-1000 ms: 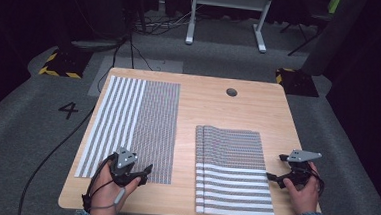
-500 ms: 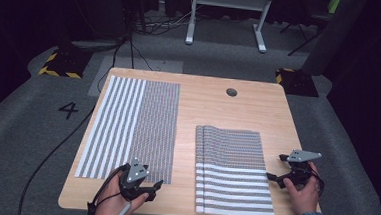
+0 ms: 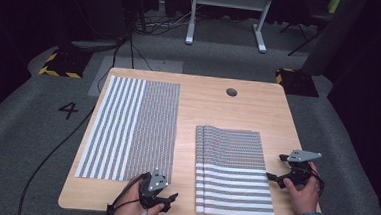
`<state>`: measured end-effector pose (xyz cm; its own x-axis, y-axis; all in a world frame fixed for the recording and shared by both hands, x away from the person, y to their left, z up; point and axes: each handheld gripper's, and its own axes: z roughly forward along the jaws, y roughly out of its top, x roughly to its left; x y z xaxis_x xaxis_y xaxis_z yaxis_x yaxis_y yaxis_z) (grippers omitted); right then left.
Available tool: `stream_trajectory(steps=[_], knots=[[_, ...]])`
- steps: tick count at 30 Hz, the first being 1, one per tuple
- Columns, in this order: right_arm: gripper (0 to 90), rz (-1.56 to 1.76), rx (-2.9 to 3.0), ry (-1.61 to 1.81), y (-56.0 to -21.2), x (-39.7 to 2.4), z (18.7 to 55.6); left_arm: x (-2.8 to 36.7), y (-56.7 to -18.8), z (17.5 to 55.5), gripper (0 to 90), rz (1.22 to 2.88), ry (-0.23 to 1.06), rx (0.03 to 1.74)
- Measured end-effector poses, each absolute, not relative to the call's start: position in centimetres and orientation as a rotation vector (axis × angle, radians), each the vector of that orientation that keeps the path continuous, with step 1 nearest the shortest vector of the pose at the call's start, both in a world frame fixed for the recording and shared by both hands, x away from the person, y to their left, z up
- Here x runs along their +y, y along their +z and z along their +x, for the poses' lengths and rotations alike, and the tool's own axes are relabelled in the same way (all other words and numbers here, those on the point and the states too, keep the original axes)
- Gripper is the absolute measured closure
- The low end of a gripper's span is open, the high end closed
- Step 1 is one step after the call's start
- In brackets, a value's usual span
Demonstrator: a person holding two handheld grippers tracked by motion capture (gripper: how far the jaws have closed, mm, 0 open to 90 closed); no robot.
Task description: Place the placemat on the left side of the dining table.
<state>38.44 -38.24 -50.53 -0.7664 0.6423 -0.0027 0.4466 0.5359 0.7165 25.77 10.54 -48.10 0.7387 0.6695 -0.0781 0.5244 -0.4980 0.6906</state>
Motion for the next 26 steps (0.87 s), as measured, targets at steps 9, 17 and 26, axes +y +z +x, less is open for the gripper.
stream_trajectory(steps=[9, 17, 26], knots=[[0.5, 0.911, 2.51, 1.058, -50.5, -38.2, 38.4, 8.8, -49.6, 25.5, 29.7, 2.227, 0.258, 0.871], [0.5, 0.912, 2.509, 1.06, -50.5, -38.2, 38.4, 8.2, -50.5, 25.6, 28.4, 2.189, 0.274, 0.854], [0.5, 0.911, 2.51, 1.058, -50.5, -38.2, 38.4, 7.5, -51.5, 25.4, 16.9, 2.113, 0.321, 0.842]])
